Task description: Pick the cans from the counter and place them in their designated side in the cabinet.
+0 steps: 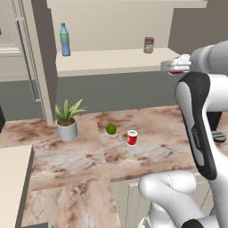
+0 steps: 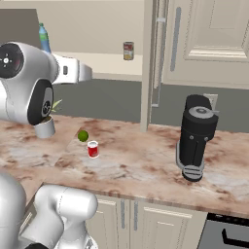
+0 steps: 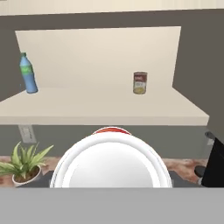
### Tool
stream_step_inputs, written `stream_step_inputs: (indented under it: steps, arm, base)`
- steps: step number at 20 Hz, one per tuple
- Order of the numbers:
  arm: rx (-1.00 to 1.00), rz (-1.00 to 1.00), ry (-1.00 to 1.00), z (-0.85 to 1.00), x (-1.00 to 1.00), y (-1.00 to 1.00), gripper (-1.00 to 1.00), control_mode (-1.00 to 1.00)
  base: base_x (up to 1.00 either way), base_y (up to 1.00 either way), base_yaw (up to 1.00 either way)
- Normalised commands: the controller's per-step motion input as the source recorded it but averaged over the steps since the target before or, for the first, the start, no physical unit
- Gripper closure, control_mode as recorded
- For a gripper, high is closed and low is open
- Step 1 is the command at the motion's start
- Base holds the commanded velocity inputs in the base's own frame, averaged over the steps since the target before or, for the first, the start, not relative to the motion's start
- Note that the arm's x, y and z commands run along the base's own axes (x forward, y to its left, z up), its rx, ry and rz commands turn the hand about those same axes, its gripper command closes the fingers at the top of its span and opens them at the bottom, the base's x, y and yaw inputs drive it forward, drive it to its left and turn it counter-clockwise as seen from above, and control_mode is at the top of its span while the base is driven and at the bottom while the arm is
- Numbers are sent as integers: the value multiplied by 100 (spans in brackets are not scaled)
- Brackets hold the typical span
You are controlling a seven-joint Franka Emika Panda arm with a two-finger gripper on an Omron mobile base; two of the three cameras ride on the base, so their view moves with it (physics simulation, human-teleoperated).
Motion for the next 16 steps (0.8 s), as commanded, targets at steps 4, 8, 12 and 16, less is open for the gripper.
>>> stream_step_inputs:
  steps: [4, 8, 12, 16]
  arm:
    - [0, 0, 0, 6, 16, -3, 100, -100]
    - [0, 0, 0, 1, 15, -3, 100, -100]
    - [0, 0, 0, 0, 12, -2, 100, -100]
    - [0, 0, 0, 0, 11, -2, 100, -100]
  base:
    - [0, 0, 0]
    - [0, 0, 0]
    - [0, 0, 0]
    - [0, 0, 0]
